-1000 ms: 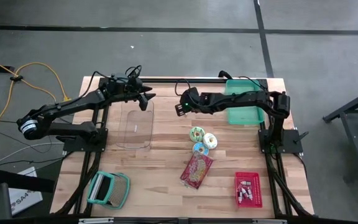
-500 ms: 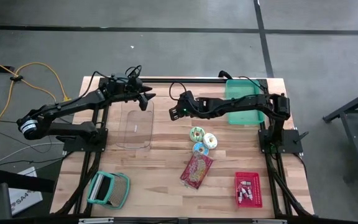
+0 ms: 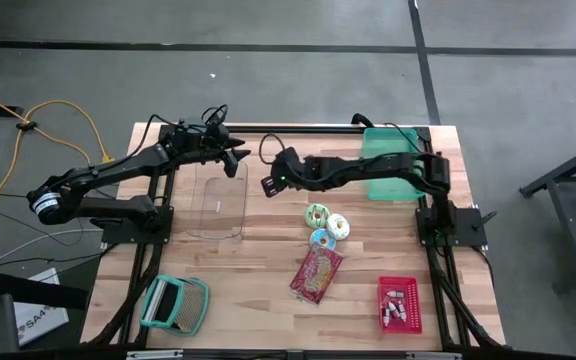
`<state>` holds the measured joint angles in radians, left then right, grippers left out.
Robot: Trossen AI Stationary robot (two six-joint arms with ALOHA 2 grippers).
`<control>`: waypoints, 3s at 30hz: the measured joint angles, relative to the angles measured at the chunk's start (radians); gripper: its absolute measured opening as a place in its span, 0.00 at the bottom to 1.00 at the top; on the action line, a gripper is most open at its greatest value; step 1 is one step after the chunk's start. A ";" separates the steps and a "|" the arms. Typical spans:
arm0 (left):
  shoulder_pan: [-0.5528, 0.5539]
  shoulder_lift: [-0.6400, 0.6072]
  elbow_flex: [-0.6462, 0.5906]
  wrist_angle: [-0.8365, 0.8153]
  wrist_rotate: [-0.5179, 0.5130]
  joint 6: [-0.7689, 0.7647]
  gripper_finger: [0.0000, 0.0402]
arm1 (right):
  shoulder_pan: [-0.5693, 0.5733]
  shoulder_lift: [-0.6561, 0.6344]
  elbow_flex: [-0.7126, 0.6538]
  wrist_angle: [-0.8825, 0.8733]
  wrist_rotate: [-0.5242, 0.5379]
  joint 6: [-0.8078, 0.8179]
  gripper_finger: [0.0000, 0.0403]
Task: Pick & Place Food Item
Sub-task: Put the orange food coloring into the red bin
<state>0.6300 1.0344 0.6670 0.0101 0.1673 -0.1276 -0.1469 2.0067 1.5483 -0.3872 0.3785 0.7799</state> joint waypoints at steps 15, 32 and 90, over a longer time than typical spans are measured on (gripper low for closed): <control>0.000 0.000 0.000 0.007 0.000 0.000 0.48 | -0.018 0.079 0.063 -0.306 0.049 0.203 0.28; 0.000 0.000 0.000 0.006 0.000 -0.003 0.48 | -0.031 0.158 0.062 -0.314 0.061 0.224 0.28; 0.000 0.000 0.000 0.007 0.000 -0.003 0.48 | -0.010 0.160 0.003 -0.246 0.198 0.323 0.40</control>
<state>0.6296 1.0344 0.6670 0.0170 0.1677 -0.1310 -0.1566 2.1670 1.5517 -0.6336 0.5761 1.1034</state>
